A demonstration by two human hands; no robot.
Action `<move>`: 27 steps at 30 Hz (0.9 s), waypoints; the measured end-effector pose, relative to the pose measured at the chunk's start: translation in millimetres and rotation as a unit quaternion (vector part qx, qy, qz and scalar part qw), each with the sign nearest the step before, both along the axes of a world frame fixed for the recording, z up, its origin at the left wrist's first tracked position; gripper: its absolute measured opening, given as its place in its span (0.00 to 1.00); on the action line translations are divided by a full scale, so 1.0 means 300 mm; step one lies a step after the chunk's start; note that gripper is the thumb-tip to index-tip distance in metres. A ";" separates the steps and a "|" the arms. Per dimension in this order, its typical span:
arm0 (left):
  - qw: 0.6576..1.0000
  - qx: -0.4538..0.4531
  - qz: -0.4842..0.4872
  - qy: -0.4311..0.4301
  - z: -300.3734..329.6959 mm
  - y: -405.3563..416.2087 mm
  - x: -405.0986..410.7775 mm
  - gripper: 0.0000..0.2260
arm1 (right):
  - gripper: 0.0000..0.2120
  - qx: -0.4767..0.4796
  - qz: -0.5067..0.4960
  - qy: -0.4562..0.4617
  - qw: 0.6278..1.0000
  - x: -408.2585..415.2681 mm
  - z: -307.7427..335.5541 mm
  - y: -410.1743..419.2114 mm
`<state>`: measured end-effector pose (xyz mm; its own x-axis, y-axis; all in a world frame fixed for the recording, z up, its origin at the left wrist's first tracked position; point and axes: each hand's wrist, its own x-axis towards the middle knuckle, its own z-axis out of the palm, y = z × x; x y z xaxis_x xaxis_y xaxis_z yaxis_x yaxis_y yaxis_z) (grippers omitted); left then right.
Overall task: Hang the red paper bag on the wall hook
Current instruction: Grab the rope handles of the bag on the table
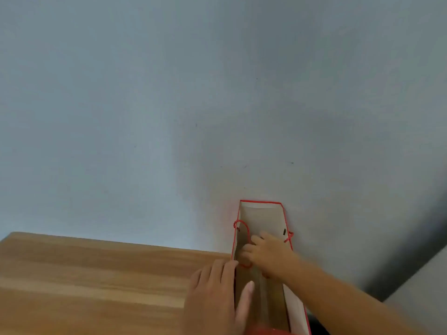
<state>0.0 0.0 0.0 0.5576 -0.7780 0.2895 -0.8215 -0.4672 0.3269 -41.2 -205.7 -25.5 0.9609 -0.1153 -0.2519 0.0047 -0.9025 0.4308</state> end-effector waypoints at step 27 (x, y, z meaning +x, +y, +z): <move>0.989 -0.123 -0.037 0.080 0.281 0.040 -0.045 0.27 | 0.08 0.222 -0.099 -0.289 0.926 -0.102 0.515 0.213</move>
<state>-13.5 12.0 84.3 0.5555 -0.7357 0.3875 -0.7794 -0.2982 0.5510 -71.7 -141.9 129.1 0.9209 -0.3126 0.2329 -0.2960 -0.9495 -0.1039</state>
